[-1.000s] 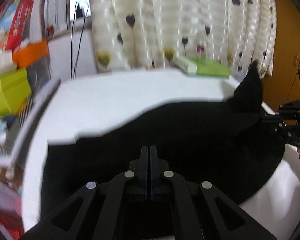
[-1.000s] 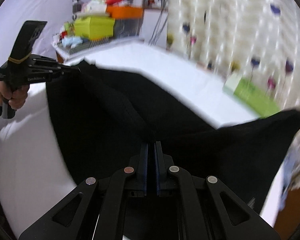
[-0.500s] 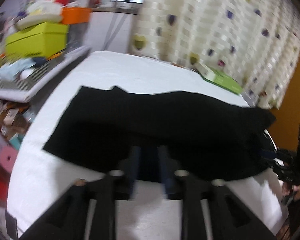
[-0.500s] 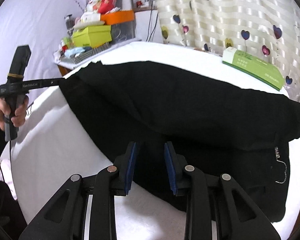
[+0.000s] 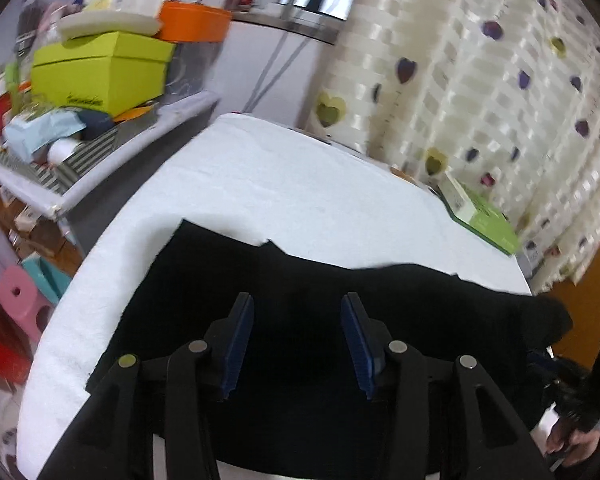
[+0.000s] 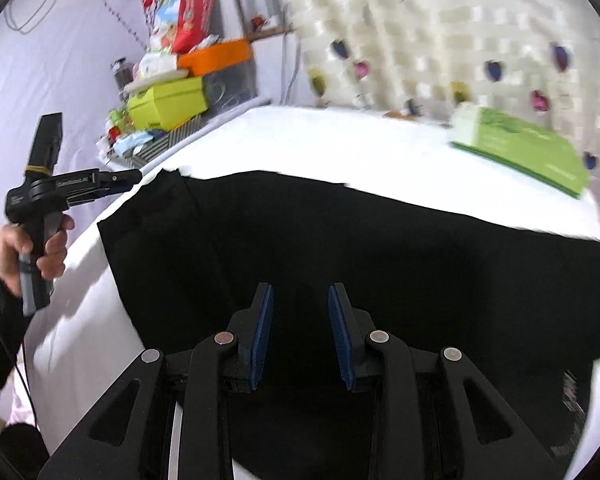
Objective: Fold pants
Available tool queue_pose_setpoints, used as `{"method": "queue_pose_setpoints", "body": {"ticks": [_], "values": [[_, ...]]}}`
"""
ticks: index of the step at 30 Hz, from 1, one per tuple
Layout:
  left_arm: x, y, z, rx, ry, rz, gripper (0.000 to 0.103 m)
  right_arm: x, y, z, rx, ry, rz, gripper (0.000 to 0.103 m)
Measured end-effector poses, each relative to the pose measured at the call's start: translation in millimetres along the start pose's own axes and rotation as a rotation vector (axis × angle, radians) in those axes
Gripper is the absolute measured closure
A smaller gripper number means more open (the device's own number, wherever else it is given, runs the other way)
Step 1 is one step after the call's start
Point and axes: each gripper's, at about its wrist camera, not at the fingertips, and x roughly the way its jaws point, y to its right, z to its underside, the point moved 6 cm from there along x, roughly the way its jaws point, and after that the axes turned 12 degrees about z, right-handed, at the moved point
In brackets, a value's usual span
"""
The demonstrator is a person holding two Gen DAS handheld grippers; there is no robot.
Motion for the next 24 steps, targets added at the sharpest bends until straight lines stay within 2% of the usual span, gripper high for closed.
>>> {"method": "queue_pose_setpoints", "body": {"ticks": [3, 9, 12, 15, 17, 18, 21, 22, 24], "values": [[-8.8, -10.9, 7.4, -0.031, 0.005, -0.010, 0.055, 32.6, -34.6, -16.3, -0.043, -0.048, -0.117, 0.073], [-44.4, -20.1, 31.0, -0.017, 0.019, -0.029, 0.055, 89.4, -104.0, -52.0, -0.168, -0.109, -0.235, 0.073], [-58.0, -21.8, 40.4, -0.015, 0.030, -0.029, 0.055, 118.3, -130.9, -61.3, -0.213, -0.145, -0.253, 0.073], [-69.1, -26.9, 47.6, -0.028, 0.040, -0.021, 0.055, 129.6, -144.8, -73.9, -0.213, -0.143, -0.269, 0.073], [-74.9, -31.0, 49.5, -0.034, 0.047, -0.026, 0.055, 132.9, -152.8, -79.8, -0.201, -0.155, -0.278, 0.073], [-77.0, -32.4, 49.6, -0.036, 0.050, -0.029, 0.055, 133.0, -160.3, -78.8, -0.214, -0.164, -0.300, 0.073], [-85.3, -38.0, 47.9, -0.050, 0.069, -0.027, 0.055, 130.6, -175.8, -74.9, -0.279, -0.143, -0.286, 0.072], [-87.8, -38.9, 46.7, -0.054, 0.077, -0.026, 0.055, 129.4, -180.7, -73.6, -0.289, -0.146, -0.306, 0.077], [-92.3, -40.3, 44.8, -0.058, 0.090, -0.026, 0.055, 127.4, -187.4, -70.8, -0.290, -0.161, -0.338, 0.100]]}}
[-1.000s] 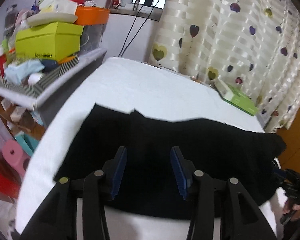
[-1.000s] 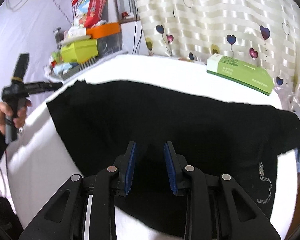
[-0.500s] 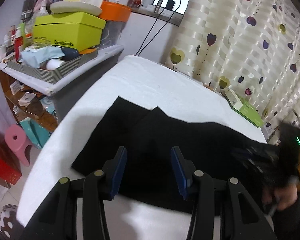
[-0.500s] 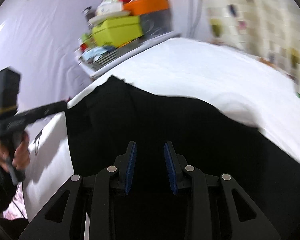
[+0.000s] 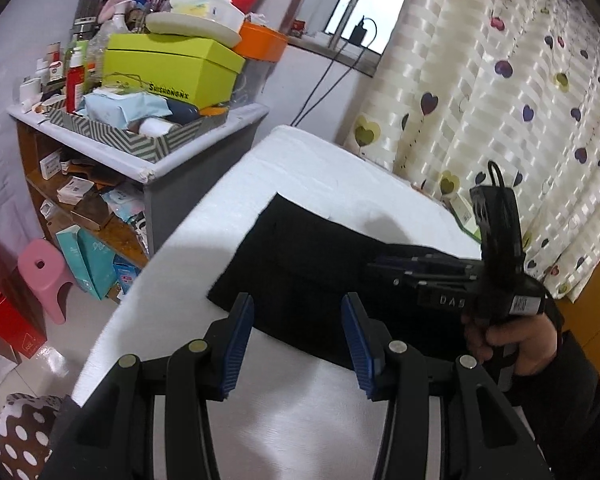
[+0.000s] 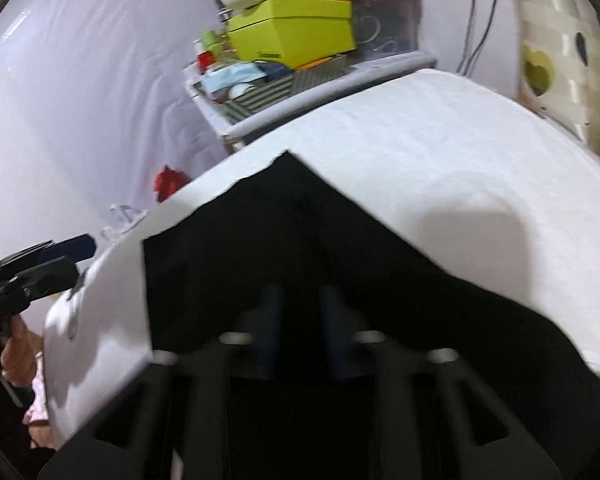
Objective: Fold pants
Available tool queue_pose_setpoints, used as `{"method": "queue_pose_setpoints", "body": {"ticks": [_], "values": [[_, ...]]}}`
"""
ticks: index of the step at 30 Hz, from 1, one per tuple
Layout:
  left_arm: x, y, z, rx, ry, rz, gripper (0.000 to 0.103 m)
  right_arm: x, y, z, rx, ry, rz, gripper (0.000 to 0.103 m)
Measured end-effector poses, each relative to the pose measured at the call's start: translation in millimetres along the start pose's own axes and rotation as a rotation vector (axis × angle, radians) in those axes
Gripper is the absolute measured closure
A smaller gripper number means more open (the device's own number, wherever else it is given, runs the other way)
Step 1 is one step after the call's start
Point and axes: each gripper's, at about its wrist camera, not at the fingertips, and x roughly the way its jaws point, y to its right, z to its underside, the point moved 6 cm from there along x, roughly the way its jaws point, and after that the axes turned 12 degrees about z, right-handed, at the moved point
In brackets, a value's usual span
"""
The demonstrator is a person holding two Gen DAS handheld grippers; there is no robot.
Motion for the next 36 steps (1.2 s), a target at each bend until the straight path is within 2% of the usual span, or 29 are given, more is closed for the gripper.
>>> {"method": "queue_pose_setpoints", "body": {"ticks": [3, 7, 10, 13, 16, 18, 20, 22, 24, 27, 31, 32, 35, 36], "values": [[-7.7, -0.8, -2.6, -0.005, 0.018, 0.005, 0.055, -7.3, -16.3, 5.4, -0.036, 0.006, -0.031, 0.100], [-18.0, -3.6, -2.9, -0.021, 0.044, 0.008, 0.055, -23.5, -48.0, 26.5, -0.091, -0.030, -0.157, 0.099], [-20.2, -6.0, 0.1, -0.041, 0.041, 0.014, 0.055, -33.5, -64.2, 47.5, -0.131, -0.050, -0.199, 0.098], [-18.5, -4.5, 3.8, -0.035, 0.031, 0.010, 0.055, -52.0, -60.8, 64.4, -0.117, -0.017, -0.175, 0.097], [-9.1, -3.6, 6.8, -0.030, -0.007, 0.028, 0.054, -75.9, -36.0, 80.2, -0.035, 0.045, -0.123, 0.097], [2.2, -3.2, 4.7, -0.007, -0.029, 0.014, 0.054, -92.0, -17.6, 92.2, 0.030, 0.079, -0.088, 0.097], [18.2, -2.3, -2.3, 0.040, -0.054, -0.003, 0.054, -106.0, 4.0, 107.4, 0.098, 0.103, -0.043, 0.097], [38.1, -3.4, -10.0, 0.071, -0.095, 0.012, 0.054, -119.4, 20.6, 120.8, 0.145, 0.118, -0.010, 0.097], [60.5, -7.0, -16.3, 0.101, -0.130, -0.011, 0.054, -129.9, 36.4, 131.4, 0.184, 0.131, 0.028, 0.097], [89.7, -13.1, -17.0, 0.122, -0.189, -0.026, 0.054, -146.5, 58.7, 144.4, 0.233, 0.156, 0.070, 0.097], [99.7, -6.3, -14.7, 0.188, -0.179, -0.058, 0.055, -165.3, 84.9, 159.3, 0.279, 0.175, 0.126, 0.097], [100.5, -2.5, -13.8, 0.203, -0.183, -0.060, 0.056, -166.1, 88.2, 159.6, 0.287, 0.177, 0.138, 0.097], [104.2, 3.2, -12.0, 0.237, -0.207, -0.081, 0.095, -178.0, 108.5, 169.4, 0.330, 0.197, 0.181, 0.097], [104.0, 4.9, -11.8, 0.227, -0.216, -0.065, 0.097, -183.4, 115.3, 171.5, 0.355, 0.209, 0.196, 0.097]]}}
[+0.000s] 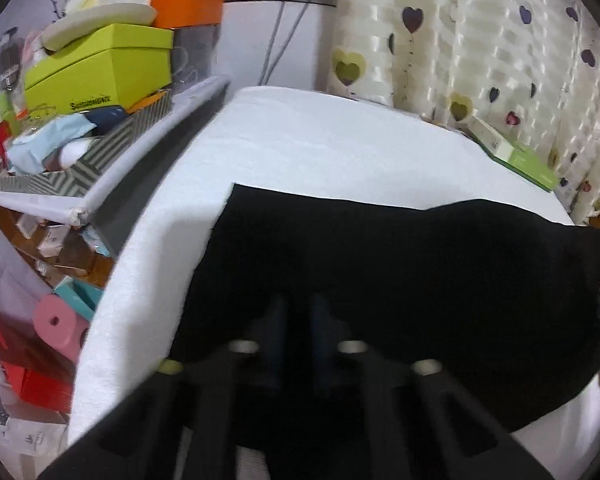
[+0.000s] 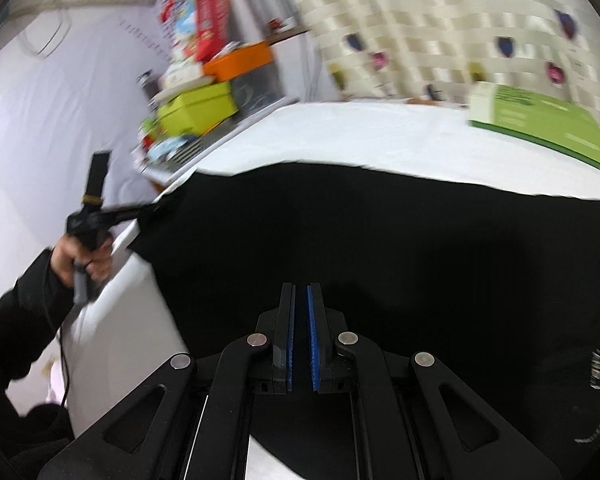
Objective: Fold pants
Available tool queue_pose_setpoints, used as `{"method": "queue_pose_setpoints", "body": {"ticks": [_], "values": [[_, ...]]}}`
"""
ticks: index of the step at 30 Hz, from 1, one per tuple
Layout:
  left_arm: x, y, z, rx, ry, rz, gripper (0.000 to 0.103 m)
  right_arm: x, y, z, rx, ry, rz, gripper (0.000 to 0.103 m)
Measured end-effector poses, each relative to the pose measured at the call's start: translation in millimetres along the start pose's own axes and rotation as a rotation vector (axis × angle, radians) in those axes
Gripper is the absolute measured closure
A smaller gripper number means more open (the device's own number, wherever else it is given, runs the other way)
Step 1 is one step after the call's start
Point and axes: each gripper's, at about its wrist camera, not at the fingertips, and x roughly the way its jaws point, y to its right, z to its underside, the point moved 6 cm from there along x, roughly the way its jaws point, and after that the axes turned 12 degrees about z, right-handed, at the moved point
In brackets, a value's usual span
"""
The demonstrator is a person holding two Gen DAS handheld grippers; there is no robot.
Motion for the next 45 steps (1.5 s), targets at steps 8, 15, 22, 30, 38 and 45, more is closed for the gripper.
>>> {"method": "queue_pose_setpoints", "body": {"ticks": [8, 15, 22, 30, 38, 45], "values": [[-28.3, 8.9, -29.1, 0.050, 0.089, -0.002, 0.098, -48.7, 93.0, 3.3, 0.355, 0.138, 0.230, 0.052], [-9.7, 5.5, -34.7, 0.057, 0.050, -0.011, 0.098, -68.8, 189.1, 26.2, 0.643, 0.122, 0.406, 0.049], [-7.4, 4.1, -38.2, 0.047, 0.053, 0.002, 0.098, -54.7, 190.7, 5.8, 0.647, 0.152, 0.282, 0.065], [-31.3, 6.5, -70.7, 0.064, 0.112, 0.010, 0.098, -122.4, 137.9, -11.9, 0.658, 0.319, 0.176, 0.093], [5.3, -16.5, -50.9, 0.078, -0.016, -0.029, 0.098, -93.8, 141.4, 80.8, 0.818, 0.116, 0.254, 0.093], [21.0, -19.5, -39.7, 0.086, -0.044, -0.045, 0.097, -92.8, 137.8, 87.5, 0.771, 0.105, 0.283, 0.092]]}}
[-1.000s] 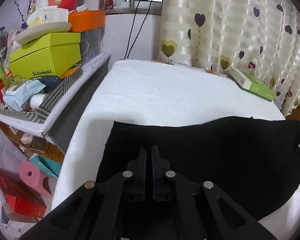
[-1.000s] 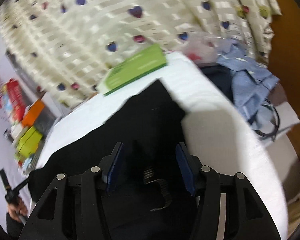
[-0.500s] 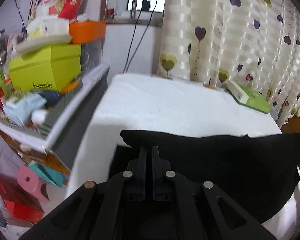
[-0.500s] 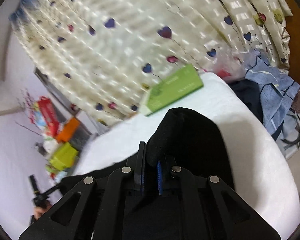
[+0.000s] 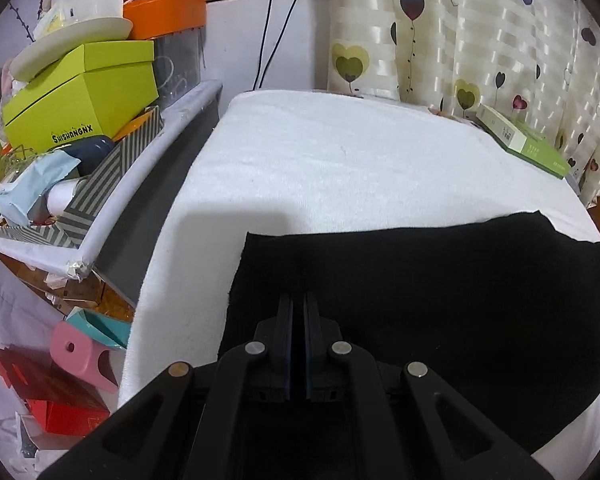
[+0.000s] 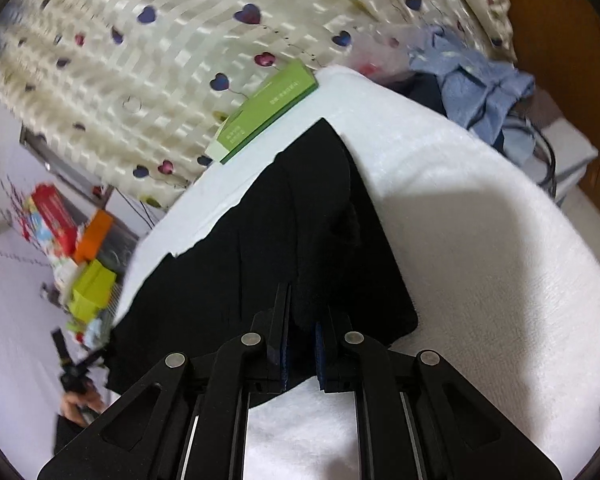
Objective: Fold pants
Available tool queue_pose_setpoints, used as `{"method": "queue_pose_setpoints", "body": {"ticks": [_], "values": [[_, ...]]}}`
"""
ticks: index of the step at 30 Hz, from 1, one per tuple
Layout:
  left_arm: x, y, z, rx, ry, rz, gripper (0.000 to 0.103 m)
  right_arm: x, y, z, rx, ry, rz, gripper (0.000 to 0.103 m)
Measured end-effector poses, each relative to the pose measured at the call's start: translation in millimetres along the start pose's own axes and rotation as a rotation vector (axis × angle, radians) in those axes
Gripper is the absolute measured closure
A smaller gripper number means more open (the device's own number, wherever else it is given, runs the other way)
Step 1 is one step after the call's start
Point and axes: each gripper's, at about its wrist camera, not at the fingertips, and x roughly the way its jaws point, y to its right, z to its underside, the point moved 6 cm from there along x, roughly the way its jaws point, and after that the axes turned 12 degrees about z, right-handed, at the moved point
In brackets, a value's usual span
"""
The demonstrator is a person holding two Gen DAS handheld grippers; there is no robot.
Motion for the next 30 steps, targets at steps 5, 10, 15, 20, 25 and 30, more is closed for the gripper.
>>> {"method": "queue_pose_setpoints", "body": {"ticks": [5, 10, 15, 20, 25, 30], "values": [[-10.8, 0.4, 1.5, 0.005, 0.022, 0.006, 0.097, -12.2, -0.3, 4.0, 0.013, 0.039, -0.001, 0.093], [-17.1, 1.0, -0.1, 0.003, 0.045, -0.004, 0.097, -22.2, 0.3, 4.3, 0.028, 0.071, -0.012, 0.093], [-15.5, 2.1, 4.3, -0.006, 0.041, -0.001, 0.093, -7.4, 3.7, 9.6, -0.039, 0.010, 0.019, 0.092], [-35.0, -9.2, 16.3, -0.066, 0.083, -0.022, 0.092, -43.4, 8.6, -4.2, -0.119, 0.144, 0.162, 0.076], [-74.8, -13.8, 24.5, -0.089, 0.171, -0.092, 0.092, -81.1, -7.1, -9.4, -0.230, 0.296, 0.231, 0.075], [-72.3, 40.3, 37.9, -0.018, 0.151, 0.023, 0.091, -46.7, -70.5, 19.5, -0.444, 0.210, 0.113, 0.075]]}}
